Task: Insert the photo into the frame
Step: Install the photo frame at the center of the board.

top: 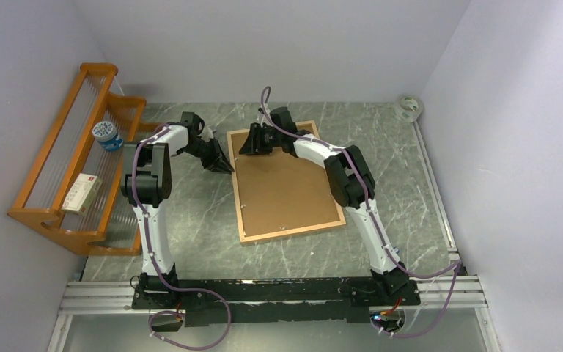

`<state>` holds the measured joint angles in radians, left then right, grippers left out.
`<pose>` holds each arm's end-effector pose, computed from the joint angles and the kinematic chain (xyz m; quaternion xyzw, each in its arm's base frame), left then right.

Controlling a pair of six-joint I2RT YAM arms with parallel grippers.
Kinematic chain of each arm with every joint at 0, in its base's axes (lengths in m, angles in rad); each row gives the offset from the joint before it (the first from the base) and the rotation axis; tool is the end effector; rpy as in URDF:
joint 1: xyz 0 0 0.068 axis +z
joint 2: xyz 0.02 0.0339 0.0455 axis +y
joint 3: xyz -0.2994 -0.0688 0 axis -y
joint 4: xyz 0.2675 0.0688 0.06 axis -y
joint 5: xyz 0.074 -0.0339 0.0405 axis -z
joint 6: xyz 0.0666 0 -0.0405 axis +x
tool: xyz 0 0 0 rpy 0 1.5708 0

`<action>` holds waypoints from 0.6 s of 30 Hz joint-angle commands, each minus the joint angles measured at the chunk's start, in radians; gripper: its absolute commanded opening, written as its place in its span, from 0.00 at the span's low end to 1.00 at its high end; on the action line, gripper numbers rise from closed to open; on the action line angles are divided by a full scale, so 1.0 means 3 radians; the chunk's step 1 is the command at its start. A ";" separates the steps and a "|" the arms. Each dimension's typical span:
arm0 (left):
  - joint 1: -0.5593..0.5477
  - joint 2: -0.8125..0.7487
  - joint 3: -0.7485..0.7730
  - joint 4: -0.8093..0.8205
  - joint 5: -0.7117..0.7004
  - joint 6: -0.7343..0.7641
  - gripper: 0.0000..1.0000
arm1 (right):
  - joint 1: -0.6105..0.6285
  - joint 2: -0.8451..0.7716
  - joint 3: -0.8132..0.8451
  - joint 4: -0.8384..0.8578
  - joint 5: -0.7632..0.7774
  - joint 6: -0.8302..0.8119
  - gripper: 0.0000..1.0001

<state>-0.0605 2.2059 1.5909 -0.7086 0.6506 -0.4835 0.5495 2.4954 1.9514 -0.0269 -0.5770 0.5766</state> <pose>0.4785 -0.0694 0.1261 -0.1589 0.9276 -0.3369 0.0273 0.5167 0.3591 0.1365 -0.1250 0.8431 0.4564 0.2553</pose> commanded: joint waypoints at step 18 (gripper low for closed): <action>0.0012 0.0242 -0.0123 -0.0133 -0.0545 0.0138 0.19 | 0.0242 0.0081 0.0014 0.0187 0.0319 -0.0013 0.41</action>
<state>-0.0593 2.2078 1.5909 -0.7116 0.6548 -0.4835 0.6189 2.4947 1.9118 0.0090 -0.5766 0.6079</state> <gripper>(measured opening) 0.191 0.410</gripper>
